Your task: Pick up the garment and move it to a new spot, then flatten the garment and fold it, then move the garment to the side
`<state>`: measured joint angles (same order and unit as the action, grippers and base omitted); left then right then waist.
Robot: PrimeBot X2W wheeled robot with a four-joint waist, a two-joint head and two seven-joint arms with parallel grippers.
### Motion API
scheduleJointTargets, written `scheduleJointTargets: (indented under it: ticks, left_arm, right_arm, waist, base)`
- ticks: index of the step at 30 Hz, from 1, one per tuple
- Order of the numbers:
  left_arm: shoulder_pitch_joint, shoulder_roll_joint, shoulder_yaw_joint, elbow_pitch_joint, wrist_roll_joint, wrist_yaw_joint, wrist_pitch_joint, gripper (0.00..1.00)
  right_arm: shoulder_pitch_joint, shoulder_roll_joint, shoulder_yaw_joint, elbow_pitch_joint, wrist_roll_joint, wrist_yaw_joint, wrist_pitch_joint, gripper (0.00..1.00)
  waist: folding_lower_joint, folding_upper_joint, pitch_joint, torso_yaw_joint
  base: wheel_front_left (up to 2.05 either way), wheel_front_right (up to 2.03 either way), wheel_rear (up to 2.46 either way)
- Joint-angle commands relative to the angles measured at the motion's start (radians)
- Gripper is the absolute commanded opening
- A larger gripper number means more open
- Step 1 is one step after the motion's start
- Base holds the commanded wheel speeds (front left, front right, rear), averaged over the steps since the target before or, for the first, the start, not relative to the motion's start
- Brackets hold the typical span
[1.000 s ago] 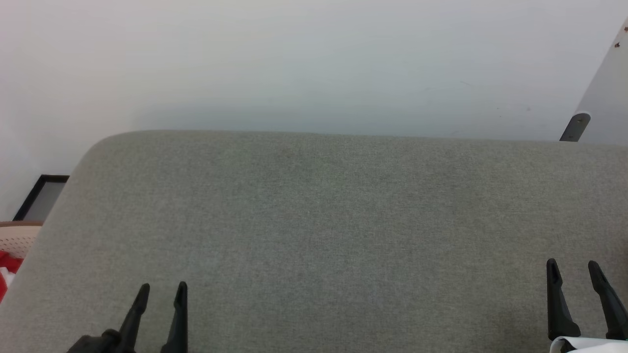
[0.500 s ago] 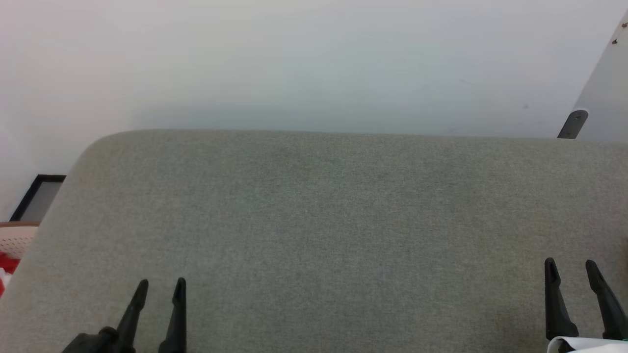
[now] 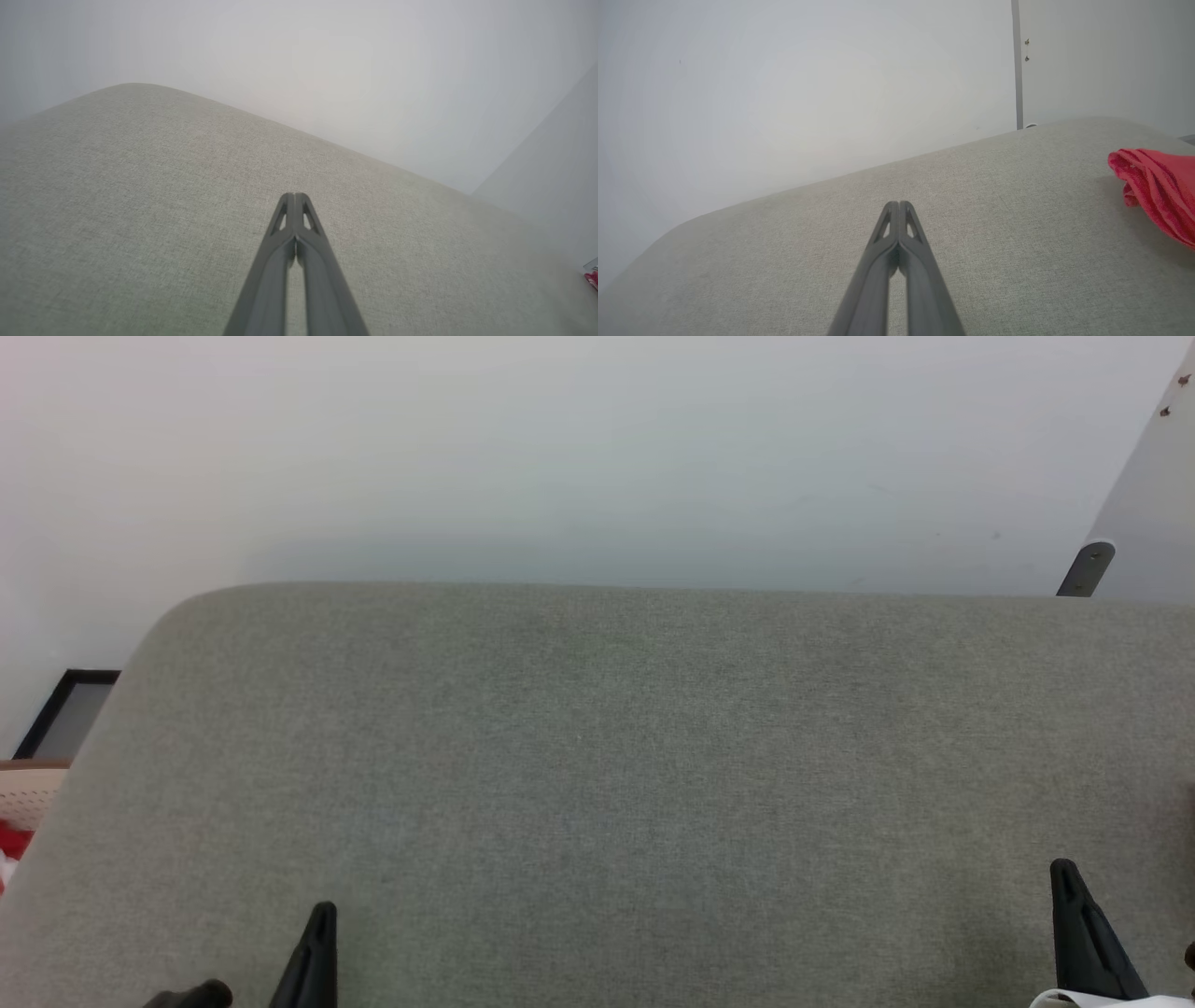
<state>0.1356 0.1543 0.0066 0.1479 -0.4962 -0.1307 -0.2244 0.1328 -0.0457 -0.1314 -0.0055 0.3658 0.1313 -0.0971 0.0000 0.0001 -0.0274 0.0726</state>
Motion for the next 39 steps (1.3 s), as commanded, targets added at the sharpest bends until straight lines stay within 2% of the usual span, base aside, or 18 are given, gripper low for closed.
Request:
scheduleJointTargets:
  ticks: [1, 22, 39]
  left_arm:
    - [-0.033, 0.001, 0.009, -0.009, -0.052, 0.0, 0.011, 0.0]
    - [-0.093, -0.025, 0.033, 0.019, -0.351, 0.0, 0.099, 0.0]
    - [-0.131, -0.041, 0.049, 0.037, -0.535, 0.0, 0.154, 0.0]
  right_arm:
    - [-0.03, -0.003, -0.001, -0.003, 0.058, 0.0, 0.008, 0.0]
    - [-0.091, -0.004, 0.004, 0.066, 0.387, 0.0, 0.064, 0.0]
    - [-0.129, -0.005, 0.007, 0.109, 0.591, 0.0, 0.099, 0.0]
  waist:
    - [0.0, -0.0001, 0.001, -0.001]
    - [0.0, -0.0001, 0.006, -0.014]
    - [0.0, -0.0001, 0.01, -0.024]
  base:
    - [0.0, 0.0, 0.0]
    - [0.0, 0.0, 0.0]
    - [0.0, 0.0, 0.0]
